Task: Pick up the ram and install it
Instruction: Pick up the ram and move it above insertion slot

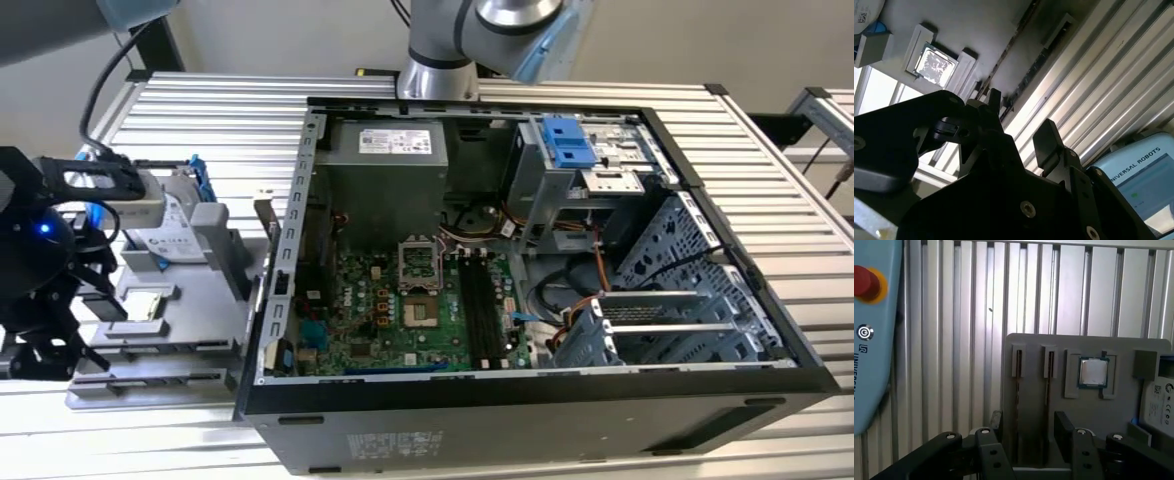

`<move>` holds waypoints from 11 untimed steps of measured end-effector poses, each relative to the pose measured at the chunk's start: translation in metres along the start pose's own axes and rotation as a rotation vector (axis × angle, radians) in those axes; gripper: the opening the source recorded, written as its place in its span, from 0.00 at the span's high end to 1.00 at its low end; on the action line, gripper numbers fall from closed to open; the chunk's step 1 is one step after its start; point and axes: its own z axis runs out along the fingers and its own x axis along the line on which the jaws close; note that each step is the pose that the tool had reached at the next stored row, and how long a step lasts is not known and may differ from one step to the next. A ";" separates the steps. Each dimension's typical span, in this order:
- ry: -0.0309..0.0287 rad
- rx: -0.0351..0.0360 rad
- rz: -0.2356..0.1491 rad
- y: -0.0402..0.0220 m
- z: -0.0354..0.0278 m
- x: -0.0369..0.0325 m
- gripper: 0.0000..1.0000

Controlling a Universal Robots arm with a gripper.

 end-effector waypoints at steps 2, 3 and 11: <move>0.0001 0.0000 0.000 0.0000 0.0022 0.0001 0.00; 0.0002 -0.0001 0.000 0.0000 0.0035 0.0001 0.00; 0.0002 -0.0001 0.001 0.0000 0.0143 0.0025 0.00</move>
